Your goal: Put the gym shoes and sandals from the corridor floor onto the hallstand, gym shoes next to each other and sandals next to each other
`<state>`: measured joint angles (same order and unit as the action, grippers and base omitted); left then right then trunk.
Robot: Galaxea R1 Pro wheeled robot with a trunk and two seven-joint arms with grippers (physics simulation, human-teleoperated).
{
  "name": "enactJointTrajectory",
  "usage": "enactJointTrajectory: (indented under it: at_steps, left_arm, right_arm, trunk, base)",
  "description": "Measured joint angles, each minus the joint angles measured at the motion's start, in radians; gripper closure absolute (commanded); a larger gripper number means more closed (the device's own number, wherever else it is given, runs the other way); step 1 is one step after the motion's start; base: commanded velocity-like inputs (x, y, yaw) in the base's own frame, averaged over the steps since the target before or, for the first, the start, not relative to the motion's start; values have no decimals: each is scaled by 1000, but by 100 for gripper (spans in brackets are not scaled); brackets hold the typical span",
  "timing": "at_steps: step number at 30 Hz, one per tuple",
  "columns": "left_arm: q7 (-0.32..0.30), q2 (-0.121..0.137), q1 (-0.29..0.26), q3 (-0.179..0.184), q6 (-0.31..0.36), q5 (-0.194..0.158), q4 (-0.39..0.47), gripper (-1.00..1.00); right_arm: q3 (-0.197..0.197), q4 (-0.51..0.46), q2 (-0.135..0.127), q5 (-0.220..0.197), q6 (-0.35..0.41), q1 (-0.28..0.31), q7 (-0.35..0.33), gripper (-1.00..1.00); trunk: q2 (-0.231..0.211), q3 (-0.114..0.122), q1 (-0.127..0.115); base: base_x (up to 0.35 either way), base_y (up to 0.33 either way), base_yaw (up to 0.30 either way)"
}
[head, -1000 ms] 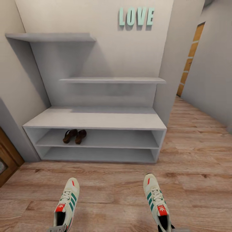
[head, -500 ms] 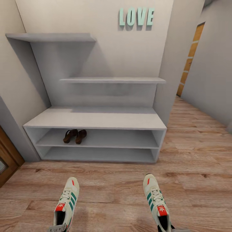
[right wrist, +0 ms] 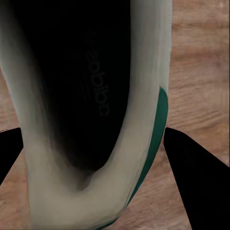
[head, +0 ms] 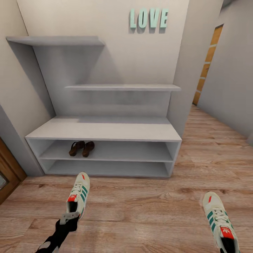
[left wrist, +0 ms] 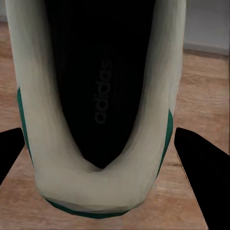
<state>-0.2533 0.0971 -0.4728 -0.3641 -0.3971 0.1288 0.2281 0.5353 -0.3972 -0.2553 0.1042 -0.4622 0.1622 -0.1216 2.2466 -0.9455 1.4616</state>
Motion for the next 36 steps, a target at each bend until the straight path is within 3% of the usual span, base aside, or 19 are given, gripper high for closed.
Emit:
enactJointTrajectory:
  at_steps: [2,7,10,11,15,19,27,30,36]
  left_arm:
    - [-1,-1,-33,3,63,0,2,100]
    - [-2,-15,-101,4,175,14,9,100]
    - [-1,-37,-145,6,241,52,17,100]
    - [-1,-50,-166,8,276,77,22,100]
    - [2,-87,-216,5,367,145,36,100]
    - [20,-122,-256,2,441,182,51,100]
    - [97,-166,-352,-1,584,198,79,100]
    - [103,-168,-356,-1,594,202,150,100]
    - [104,-168,-355,1,603,205,178,100]
  right_arm:
    - [56,-15,-32,-8,63,0,1,100]
    - [144,-62,-78,-12,188,0,0,100]
    - [212,-103,-98,-13,256,0,0,100]
    - [251,-124,-105,-13,289,-1,1,100]
    - [339,-173,-113,-12,367,0,0,100]
    - [399,-214,-119,-11,422,0,-1,100]
    - [431,-257,-118,-9,499,0,0,100]
    - [432,-278,-99,-10,526,0,1,100]
    - [437,-284,-96,-9,527,0,1,100]
  trunk:
    - [0,0,0]
    - [0,0,0]
    - [0,0,0]
    - [0,0,0]
    - [0,0,0]
    - [0,0,0]
    - [0,0,0]
    - [0,0,0]
    - [14,-8,8]
  base:
    - [0,0,0]
    - [0,0,0]
    - [0,0,0]
    - [0,0,0]
    - [0,0,0]
    - [0,0,0]
    - [0,0,0]
    - [0,0,0]
    - [0,0,0]
